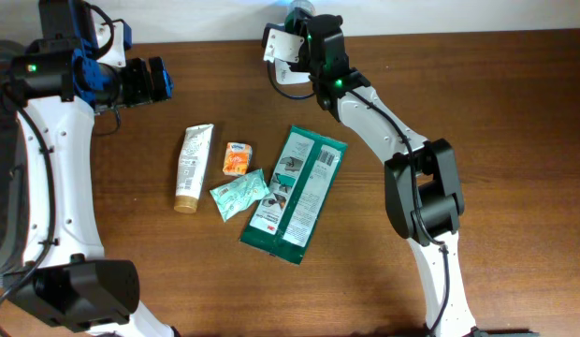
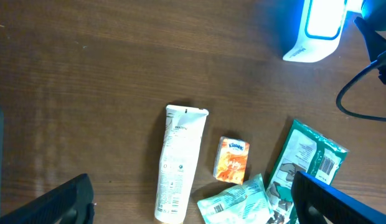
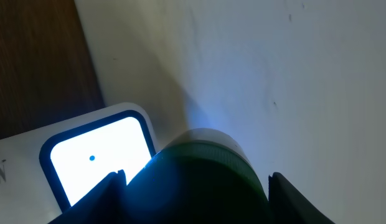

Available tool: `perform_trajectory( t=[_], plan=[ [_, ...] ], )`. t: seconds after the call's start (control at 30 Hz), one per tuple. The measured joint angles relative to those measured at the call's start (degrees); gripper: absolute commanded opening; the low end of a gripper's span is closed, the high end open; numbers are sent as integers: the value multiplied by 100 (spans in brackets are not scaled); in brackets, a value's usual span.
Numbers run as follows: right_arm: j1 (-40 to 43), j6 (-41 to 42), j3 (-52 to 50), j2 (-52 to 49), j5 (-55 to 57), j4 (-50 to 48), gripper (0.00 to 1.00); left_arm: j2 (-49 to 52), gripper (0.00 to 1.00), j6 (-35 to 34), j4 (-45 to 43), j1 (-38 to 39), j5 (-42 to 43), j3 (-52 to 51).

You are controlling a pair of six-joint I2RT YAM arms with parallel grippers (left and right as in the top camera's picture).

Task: Scan the item barcode
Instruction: 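Carry the jar to the white scanner and hold it there, then move the jar to the right and set it on the table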

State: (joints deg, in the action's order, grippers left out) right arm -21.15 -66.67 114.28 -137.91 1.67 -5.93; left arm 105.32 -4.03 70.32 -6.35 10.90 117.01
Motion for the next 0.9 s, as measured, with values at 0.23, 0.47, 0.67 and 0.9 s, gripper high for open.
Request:
perform_trajectory(
  t=[0.23,0.47,0.67,0.9],
  plan=[
    [0,297,0,0,-63,76,48,0,99,0,0,0,0,0],
    [39,1633,-20,592,-638,1436,47,0,99,0,13,0,-2,0],
    [120,4135,15,2404,-1309,4454,38,0,99,0,9,0,0,7],
    [160,5635,-63,2691,-1335,8373,40,0,99,0,17,0,0,11]
  ],
)
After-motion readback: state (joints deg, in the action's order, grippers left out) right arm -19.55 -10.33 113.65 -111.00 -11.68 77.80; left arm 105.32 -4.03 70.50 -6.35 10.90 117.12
